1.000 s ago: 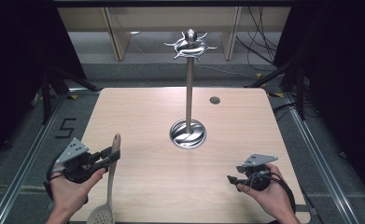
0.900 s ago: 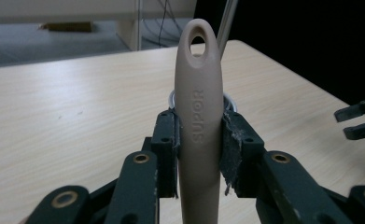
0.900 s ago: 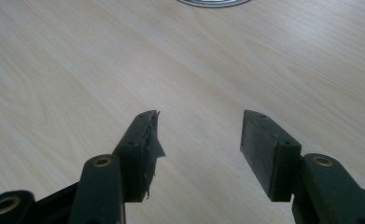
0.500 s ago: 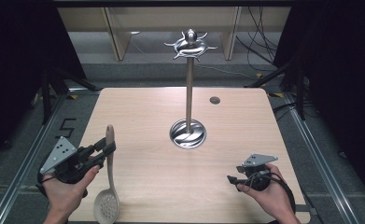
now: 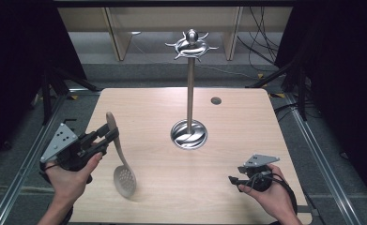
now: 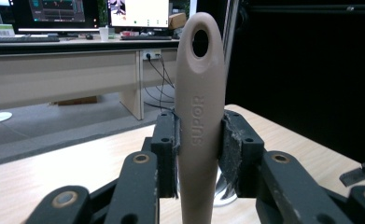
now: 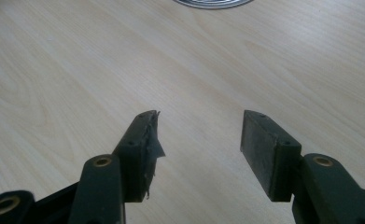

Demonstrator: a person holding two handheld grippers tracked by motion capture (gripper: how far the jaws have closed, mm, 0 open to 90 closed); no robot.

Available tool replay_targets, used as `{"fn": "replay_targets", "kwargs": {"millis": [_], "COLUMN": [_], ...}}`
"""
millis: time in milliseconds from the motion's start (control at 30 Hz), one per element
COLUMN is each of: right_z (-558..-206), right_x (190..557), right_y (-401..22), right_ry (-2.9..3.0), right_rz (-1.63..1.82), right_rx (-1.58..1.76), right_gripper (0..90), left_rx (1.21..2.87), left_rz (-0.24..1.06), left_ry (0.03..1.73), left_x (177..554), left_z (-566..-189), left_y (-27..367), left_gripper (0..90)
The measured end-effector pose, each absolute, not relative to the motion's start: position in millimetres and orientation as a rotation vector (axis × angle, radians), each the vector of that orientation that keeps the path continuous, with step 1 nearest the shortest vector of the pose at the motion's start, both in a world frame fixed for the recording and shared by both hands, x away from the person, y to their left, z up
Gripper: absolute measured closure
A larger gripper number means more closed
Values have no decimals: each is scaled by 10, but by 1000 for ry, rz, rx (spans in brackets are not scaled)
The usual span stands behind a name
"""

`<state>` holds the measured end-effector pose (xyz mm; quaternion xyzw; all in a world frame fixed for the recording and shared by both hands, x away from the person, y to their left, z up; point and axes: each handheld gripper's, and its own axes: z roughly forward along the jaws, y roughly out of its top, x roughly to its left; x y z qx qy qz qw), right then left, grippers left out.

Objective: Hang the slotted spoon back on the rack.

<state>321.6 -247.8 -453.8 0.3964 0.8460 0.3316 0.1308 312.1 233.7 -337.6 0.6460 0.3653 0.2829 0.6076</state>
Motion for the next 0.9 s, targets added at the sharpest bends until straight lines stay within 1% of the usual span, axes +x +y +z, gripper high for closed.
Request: {"fn": "replay_targets", "kwargs": {"millis": [267, 900], "right_z": [-4527, -4526], "right_x": [3217, 3217], "right_y": [-2485, -2487], "right_ry": [2455, 2447], "right_rz": [962, 969], "right_rx": [1147, 1145], "right_gripper": [469, 469], "left_rx": [1468, 1468], "left_rz": [647, 632], "left_ry": [826, 802], "left_x": [3263, 3390], "left_z": [-3272, -3158], "left_y": [2239, 2087], "left_gripper": [678, 678]}}
